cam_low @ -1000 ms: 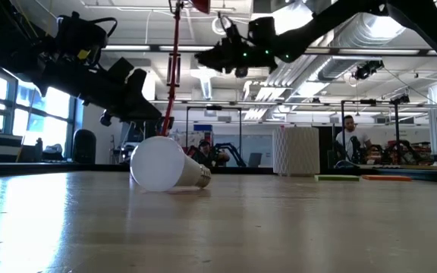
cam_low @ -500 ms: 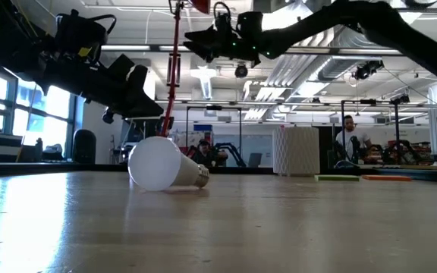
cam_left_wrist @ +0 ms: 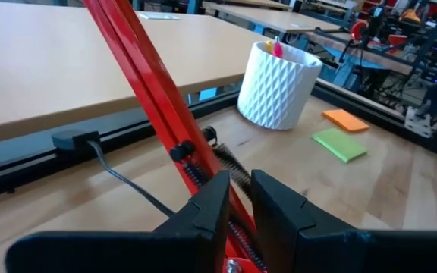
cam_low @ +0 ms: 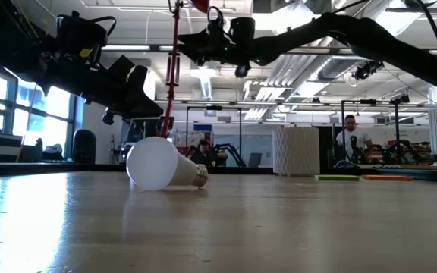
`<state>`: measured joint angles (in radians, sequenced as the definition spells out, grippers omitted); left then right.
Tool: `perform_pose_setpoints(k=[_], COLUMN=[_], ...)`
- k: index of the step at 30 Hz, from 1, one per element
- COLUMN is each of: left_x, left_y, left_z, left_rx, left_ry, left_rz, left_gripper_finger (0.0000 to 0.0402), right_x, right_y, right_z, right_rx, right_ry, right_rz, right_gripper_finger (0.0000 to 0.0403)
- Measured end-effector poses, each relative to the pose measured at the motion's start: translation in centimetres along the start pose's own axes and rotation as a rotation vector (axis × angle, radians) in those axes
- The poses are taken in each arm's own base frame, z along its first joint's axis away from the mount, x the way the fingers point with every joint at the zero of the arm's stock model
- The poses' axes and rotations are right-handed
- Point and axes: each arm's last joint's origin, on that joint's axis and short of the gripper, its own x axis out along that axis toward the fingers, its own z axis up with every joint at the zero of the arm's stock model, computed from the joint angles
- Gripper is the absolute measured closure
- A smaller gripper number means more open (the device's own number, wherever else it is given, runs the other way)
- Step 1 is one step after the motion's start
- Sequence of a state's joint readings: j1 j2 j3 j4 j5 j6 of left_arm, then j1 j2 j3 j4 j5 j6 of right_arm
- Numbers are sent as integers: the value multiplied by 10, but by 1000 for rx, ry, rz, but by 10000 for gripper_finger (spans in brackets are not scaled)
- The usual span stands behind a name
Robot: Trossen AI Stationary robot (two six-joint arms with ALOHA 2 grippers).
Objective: Screw lightbulb
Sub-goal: Adjust the red lamp
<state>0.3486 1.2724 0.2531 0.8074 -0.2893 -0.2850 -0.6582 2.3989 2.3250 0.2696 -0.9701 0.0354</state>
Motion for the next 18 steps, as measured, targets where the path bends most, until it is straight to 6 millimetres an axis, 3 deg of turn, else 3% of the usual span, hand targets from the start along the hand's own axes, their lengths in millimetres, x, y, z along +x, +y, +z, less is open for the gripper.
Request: perform_pose_setpoints(k=[6,14,18], left_x=[1,1,1], left_y=[2,2,2], left_z=[1,1,0], left_rx=[-12,-17,-21], left_ry=[3,4,6], left_rz=[-11,-13,-13], left_gripper_finger=[351,351,351], right_x=[7,17,19], right_y=[3,12,13], right_z=[0,-2,-2], right_rx=[-65,-102,-111], right_ry=[0,5,4], right_rz=[-91,-9,-1], right_gripper_finger=[107,108,130])
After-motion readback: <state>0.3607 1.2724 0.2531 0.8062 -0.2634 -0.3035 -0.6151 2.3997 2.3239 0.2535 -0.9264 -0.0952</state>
